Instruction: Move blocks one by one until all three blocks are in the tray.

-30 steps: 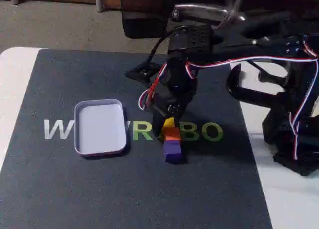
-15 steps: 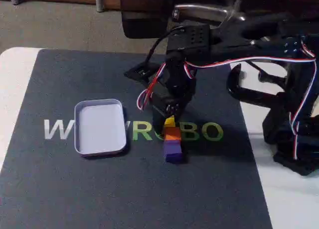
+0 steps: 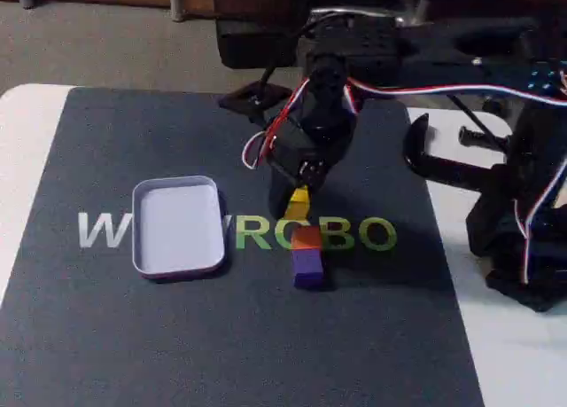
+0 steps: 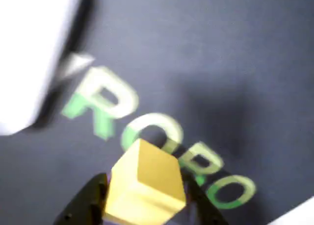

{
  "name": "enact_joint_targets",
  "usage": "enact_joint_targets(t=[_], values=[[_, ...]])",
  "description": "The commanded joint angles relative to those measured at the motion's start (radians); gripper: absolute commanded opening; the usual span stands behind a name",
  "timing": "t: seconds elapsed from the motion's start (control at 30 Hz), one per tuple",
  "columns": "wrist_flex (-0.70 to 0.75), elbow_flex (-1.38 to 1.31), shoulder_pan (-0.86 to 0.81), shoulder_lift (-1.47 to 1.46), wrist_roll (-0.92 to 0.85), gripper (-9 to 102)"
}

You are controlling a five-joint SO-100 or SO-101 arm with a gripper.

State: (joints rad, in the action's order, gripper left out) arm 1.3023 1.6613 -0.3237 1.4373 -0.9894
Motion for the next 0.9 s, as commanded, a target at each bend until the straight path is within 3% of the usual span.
enact_joint_targets(t=[0.0, 0.17, 0.3, 0.37, 0.87], values=[[0.012, -0.104, 0.031, 0.041, 0.015, -8], [0.163, -0.483, 0.081, -0.179, 0.077, -8], [0.400, -1.072, 0.100, -0.523, 0.126, -8], [0.396, -1.180, 0.103, -0.600, 0.135, -8], [0.396, -1.440, 0.080, -0.881, 0.169, -8]])
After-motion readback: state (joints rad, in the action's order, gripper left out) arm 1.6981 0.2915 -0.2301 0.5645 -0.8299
